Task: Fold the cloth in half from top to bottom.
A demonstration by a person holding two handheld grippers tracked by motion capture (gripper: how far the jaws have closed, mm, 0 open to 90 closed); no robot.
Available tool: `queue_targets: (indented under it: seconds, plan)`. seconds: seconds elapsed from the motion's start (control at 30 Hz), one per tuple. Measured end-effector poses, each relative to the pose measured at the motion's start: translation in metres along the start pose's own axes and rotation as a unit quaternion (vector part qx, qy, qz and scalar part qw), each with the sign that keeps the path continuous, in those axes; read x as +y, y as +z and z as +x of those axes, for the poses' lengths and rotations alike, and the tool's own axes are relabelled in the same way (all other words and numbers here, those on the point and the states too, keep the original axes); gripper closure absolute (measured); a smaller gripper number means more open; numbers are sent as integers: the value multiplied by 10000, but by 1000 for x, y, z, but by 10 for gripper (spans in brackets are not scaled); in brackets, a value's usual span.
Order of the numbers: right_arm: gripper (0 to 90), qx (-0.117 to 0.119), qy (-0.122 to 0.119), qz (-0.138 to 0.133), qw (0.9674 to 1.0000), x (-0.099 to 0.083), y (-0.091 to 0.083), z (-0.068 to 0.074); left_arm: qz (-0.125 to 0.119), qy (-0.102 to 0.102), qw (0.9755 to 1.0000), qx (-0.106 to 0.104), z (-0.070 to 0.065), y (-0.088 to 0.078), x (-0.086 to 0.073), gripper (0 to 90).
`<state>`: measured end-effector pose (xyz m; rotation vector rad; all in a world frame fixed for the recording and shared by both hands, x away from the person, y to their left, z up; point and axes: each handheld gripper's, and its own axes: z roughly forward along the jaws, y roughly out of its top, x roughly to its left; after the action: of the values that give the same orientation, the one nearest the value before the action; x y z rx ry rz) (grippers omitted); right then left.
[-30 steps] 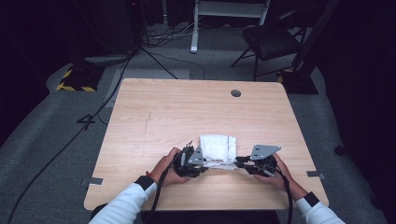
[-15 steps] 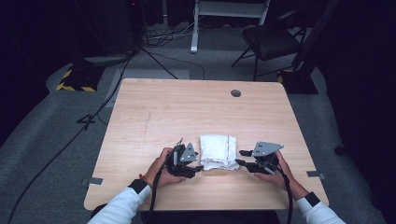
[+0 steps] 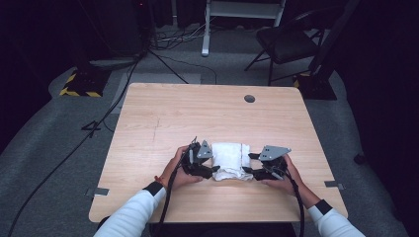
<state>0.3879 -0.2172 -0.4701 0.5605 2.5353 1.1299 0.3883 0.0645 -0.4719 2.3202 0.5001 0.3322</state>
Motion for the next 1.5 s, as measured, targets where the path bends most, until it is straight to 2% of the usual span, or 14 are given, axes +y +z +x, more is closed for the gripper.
queue_targets:
  seconds: [0.1,0.3,0.43,0.57,0.67,0.77,0.87,1.03,1.13,1.3,1.5]
  plan:
    - [446,34,-74,76,9999,-3,1,3,78,35,9999,-73,-4,2,-1,282]
    - [440,89,-117,279,9995,-11,2,6,266,144,9995,-83,-9,5,-6,272]
    - [426,46,-141,321,9994,-11,0,6,274,176,9994,-76,-10,0,-7,252]
    - [408,21,-185,336,9993,-10,-3,6,257,277,9992,102,-11,-7,-6,233]
    - [398,-20,-184,296,9994,-9,-7,5,193,221,9995,93,-10,-12,-5,227]
    - [388,-67,-168,263,9995,-8,-11,3,190,266,9993,163,-9,-16,-5,215]
    - [377,-128,-200,220,9995,-6,-15,2,309,331,9987,228,-9,-19,-6,215]
    - [370,-216,-231,196,9993,-6,-20,0,371,414,9978,370,-8,-27,-13,213]
    - [360,-284,-266,199,9990,-7,-22,-1,439,453,9973,383,-7,-33,-18,222]
    - [343,-378,-286,230,9986,-8,-25,-2,447,352,9969,535,-4,-41,-27,216]
    - [313,-465,-181,293,9983,-15,-31,-5,502,234,9963,651,-1,-50,-39,211]
